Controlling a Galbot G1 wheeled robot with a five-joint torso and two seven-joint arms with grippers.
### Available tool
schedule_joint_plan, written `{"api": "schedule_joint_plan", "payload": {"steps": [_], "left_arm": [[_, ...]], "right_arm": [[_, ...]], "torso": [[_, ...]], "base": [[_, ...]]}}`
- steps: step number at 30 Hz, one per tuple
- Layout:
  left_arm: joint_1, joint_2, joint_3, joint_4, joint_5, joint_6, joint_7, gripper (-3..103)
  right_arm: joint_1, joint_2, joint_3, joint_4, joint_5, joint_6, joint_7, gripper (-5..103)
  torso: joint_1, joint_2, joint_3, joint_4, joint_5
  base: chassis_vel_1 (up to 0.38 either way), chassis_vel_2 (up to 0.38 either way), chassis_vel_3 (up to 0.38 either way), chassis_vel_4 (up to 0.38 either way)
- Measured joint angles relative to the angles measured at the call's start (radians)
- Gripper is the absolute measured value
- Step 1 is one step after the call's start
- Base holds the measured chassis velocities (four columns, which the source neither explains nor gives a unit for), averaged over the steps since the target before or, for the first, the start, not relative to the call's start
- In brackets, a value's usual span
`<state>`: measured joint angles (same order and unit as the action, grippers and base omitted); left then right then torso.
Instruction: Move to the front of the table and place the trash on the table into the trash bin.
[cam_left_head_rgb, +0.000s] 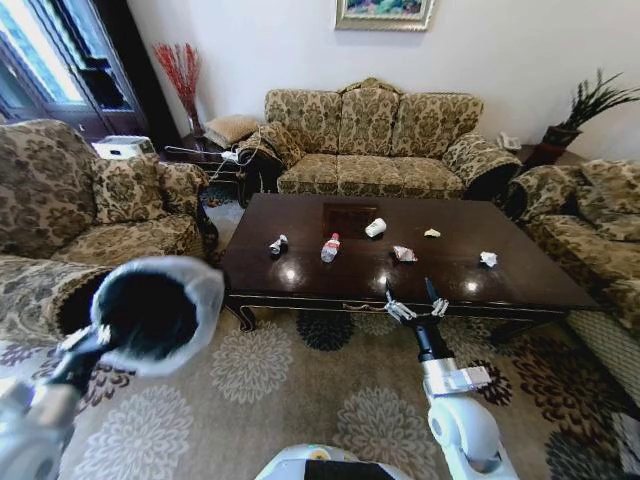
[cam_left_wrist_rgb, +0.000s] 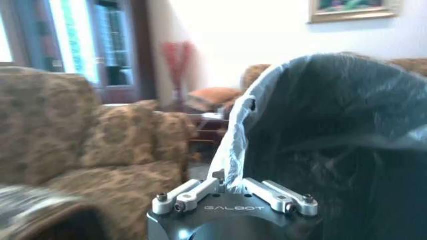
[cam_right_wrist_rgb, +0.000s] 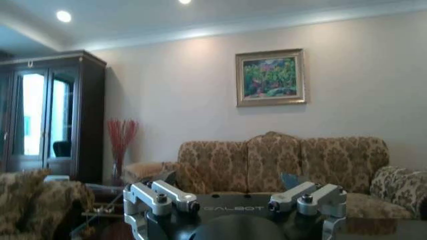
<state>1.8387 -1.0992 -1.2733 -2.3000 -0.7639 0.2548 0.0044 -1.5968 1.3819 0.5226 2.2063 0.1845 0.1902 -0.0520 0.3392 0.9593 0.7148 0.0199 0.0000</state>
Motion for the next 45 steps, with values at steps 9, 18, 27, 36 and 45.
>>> {"api": "schedule_joint_plan", "payload": {"steps": [9, 18, 27, 36, 45], "left_arm": [[-0.136, 0.115, 0.086, 0.058, -0.019, 0.031, -0.03, 0], [-0.148, 0.133, 0.097, 0.076, -0.026, 0.024, -0.03, 0], [-0.166, 0.178, 0.097, 0.093, -0.046, 0.025, -0.03, 0], [-0.158, 0.193, 0.08, 0.088, -0.056, 0.027, -0.028, 0], [-0.161, 0.195, 0.085, 0.088, -0.058, 0.028, -0.027, 0]], "right_arm": [[-0.071, -0.003, -0.007, 0.037, -0.05, 0.017, 0.017, 100], [-0.079, 0.01, -0.019, 0.056, -0.087, 0.022, 0.026, 100], [-0.021, 0.005, -0.015, 0.037, -0.085, 0.011, 0.034, 100], [0.002, 0.017, -0.021, 0.018, -0.083, 0.009, 0.024, 100], [0.005, 0.022, -0.024, 0.006, -0.075, 0.011, 0.02, 100]], "torso": [[0.0, 0.0, 0.0, 0.0002, -0.0001], [-0.001, 0.0, 0.0, 0.0005, 0.0001], [0.0, 0.0, 0.0, 0.0003, 0.0003], [0.0, 0.0, 0.0, 0.0001, 0.0], [-0.001, 0.001, -0.001, 0.0003, 0.0]], "base": [[-0.004, 0.006, 0.007, -0.004], [-0.123, 0.118, 0.131, -0.107], [-0.25, 0.261, 0.261, -0.254], [-0.122, 0.118, 0.08, -0.135], [0.145, 0.076, -0.128, -0.062]]}}
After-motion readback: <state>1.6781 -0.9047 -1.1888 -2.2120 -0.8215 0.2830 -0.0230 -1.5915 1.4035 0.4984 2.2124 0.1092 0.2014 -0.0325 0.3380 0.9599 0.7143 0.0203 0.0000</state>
